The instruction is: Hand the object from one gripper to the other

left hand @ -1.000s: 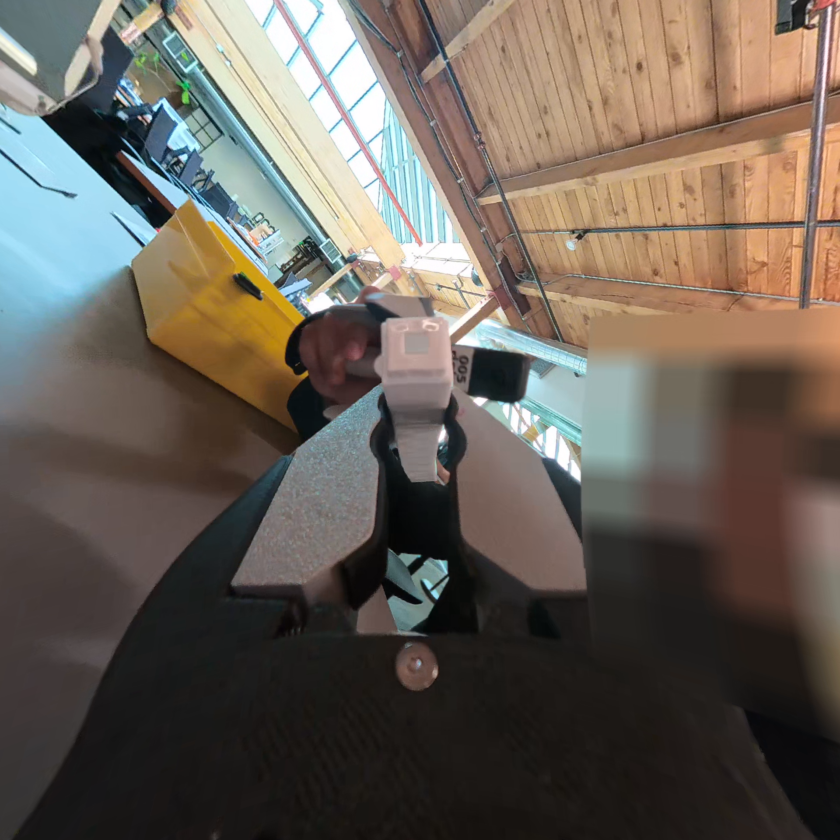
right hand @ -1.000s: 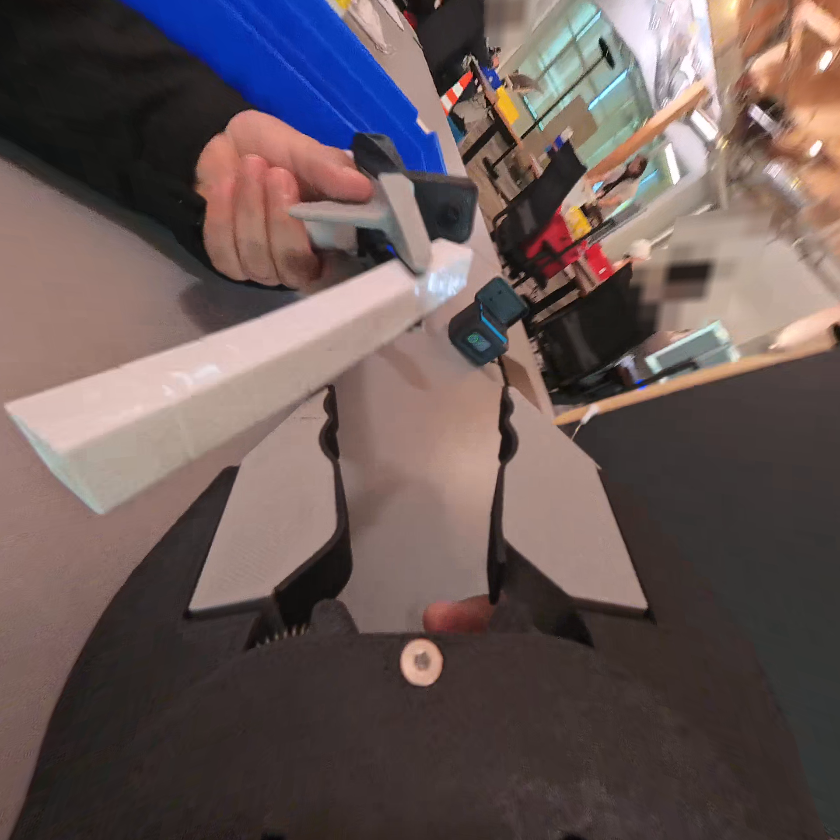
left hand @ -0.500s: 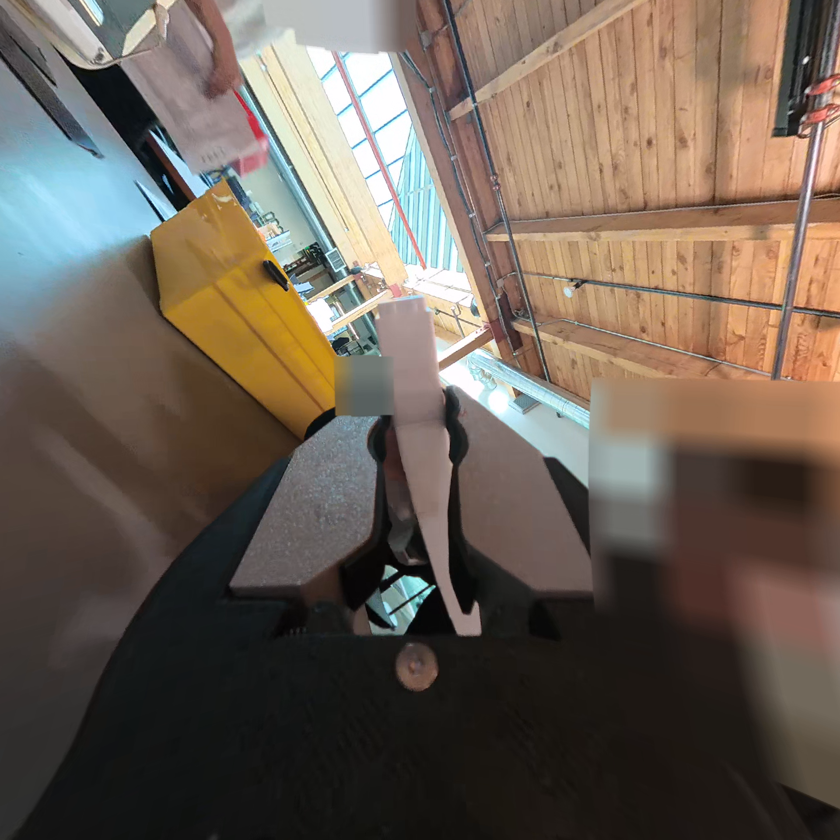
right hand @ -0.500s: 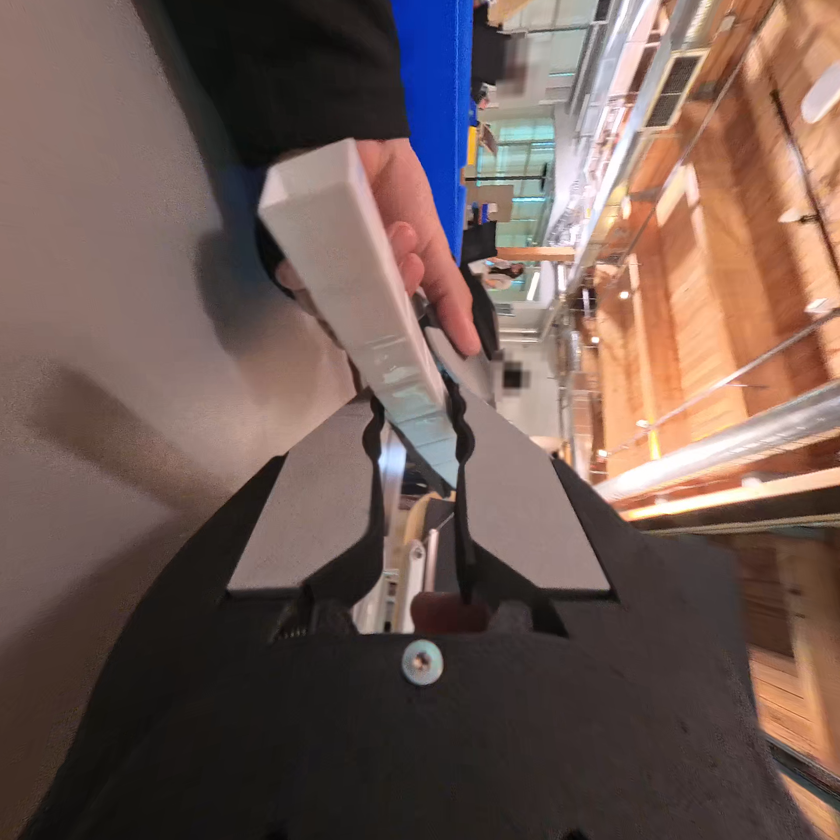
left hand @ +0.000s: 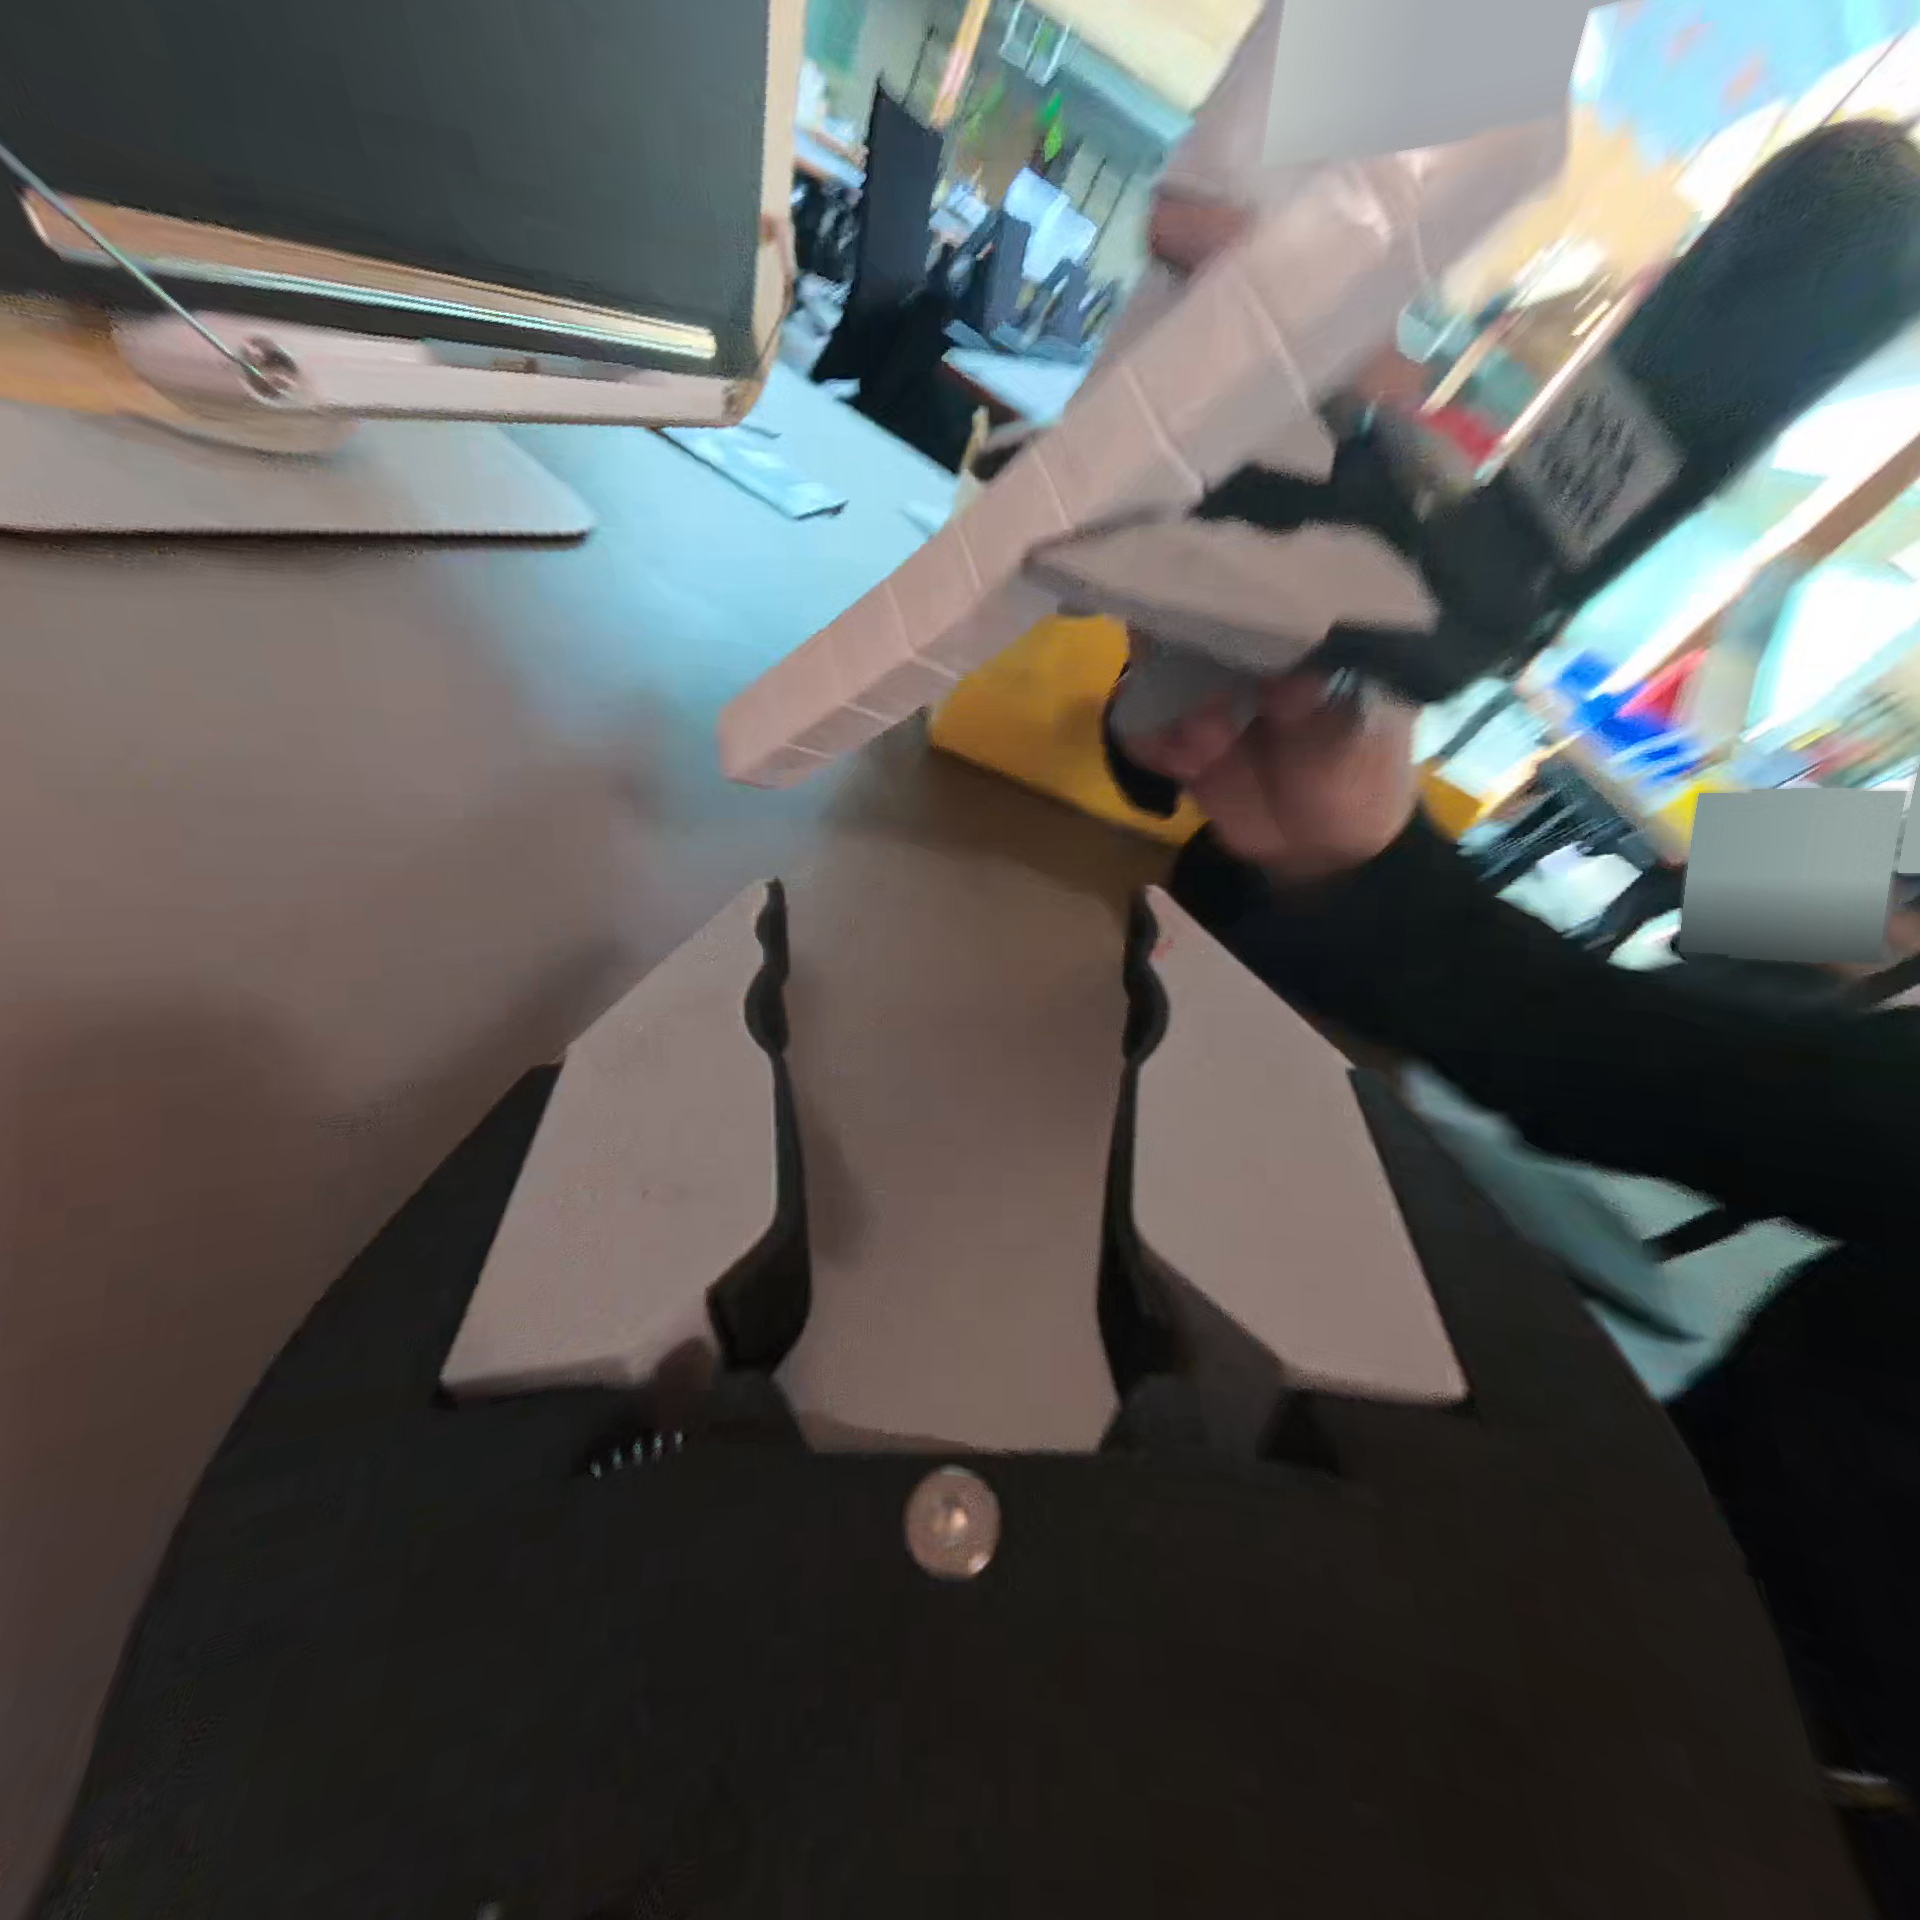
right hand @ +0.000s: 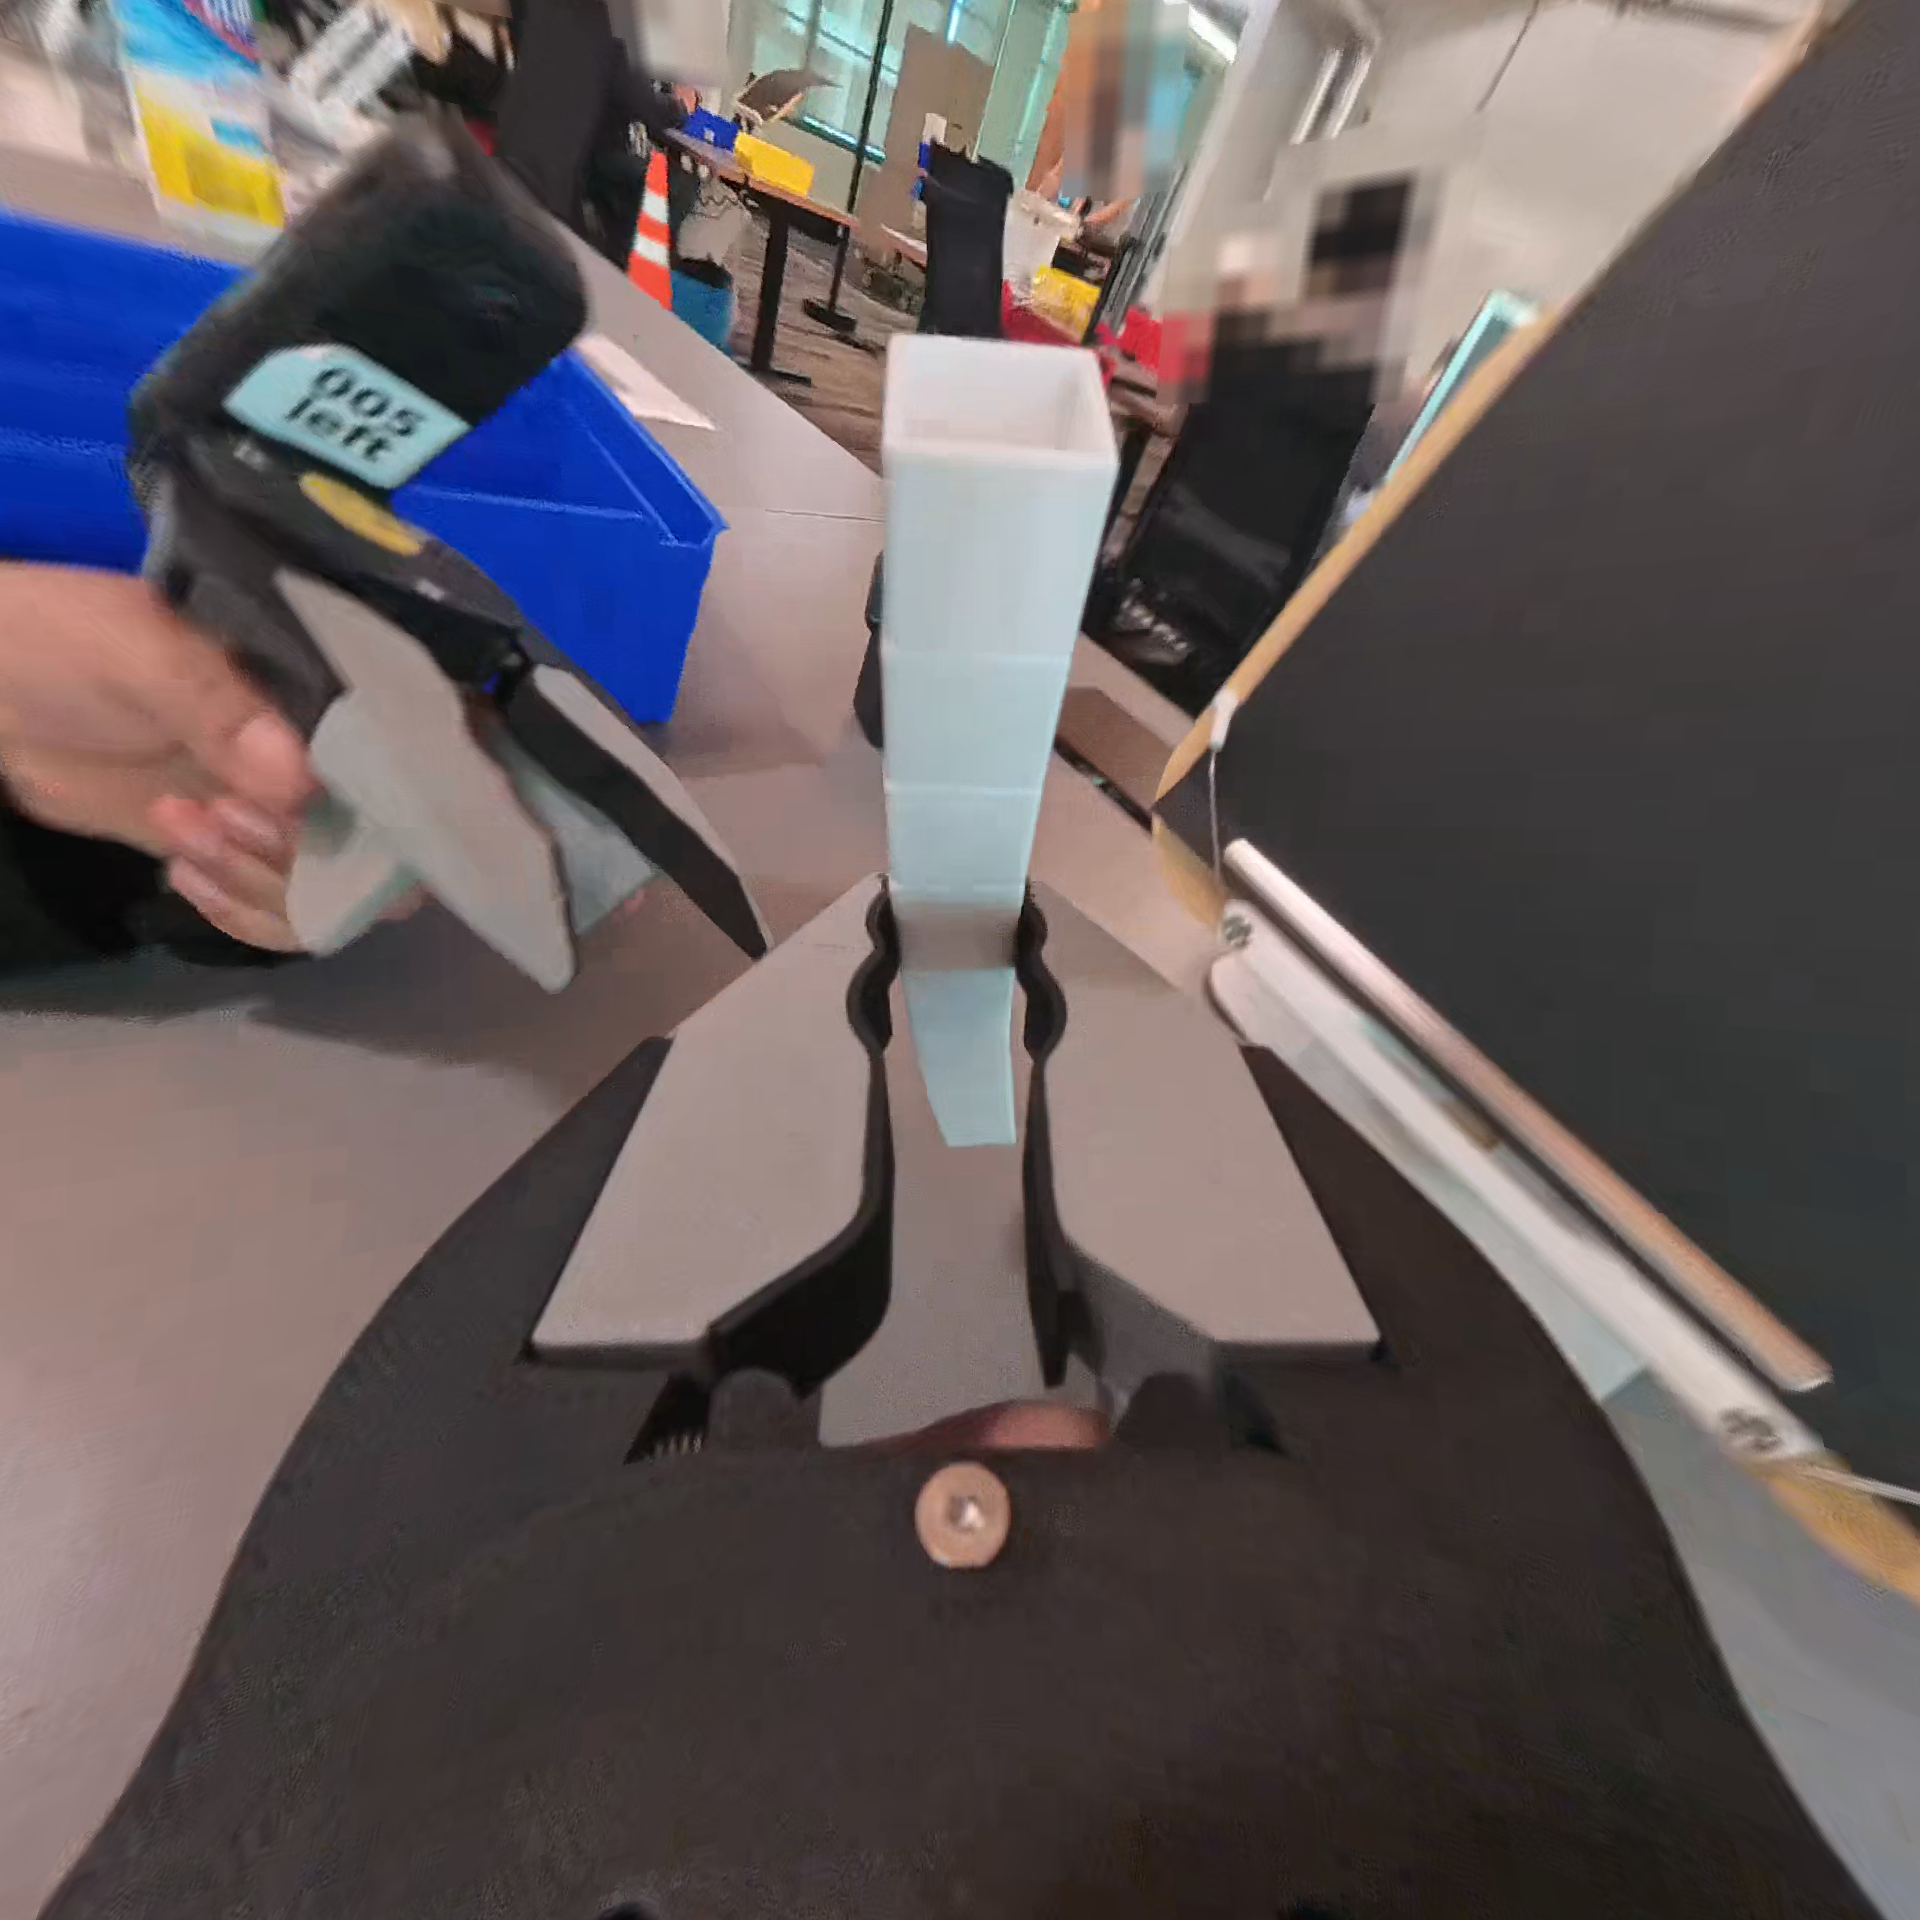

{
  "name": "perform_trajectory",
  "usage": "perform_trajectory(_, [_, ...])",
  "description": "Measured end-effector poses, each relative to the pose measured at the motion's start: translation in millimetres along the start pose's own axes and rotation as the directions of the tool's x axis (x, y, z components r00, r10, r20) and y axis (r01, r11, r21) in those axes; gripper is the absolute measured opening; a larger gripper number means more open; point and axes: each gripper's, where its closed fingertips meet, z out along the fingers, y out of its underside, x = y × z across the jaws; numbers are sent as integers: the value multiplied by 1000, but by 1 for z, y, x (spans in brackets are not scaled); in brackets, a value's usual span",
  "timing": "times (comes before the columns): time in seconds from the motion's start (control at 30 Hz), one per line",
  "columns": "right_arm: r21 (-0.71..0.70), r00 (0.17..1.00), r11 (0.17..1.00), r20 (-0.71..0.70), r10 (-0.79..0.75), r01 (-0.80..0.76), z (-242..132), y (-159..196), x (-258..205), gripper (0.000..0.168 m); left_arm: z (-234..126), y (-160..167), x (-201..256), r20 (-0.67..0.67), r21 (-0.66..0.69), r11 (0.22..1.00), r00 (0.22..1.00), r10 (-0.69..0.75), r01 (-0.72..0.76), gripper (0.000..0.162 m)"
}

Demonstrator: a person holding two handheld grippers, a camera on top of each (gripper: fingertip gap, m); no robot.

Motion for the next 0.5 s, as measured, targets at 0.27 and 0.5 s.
perform_trajectory(0.27, [-28,823,883,350,448,-469,-6,-8,-15,19,11,-3,19,93,27,932,930,357,-361,63])
perform_trajectory(0.5, [-113,665,848,571,482,-518,-10,-16,-56,19,16,10,36,-108,-1,983,977,183,-184,24])
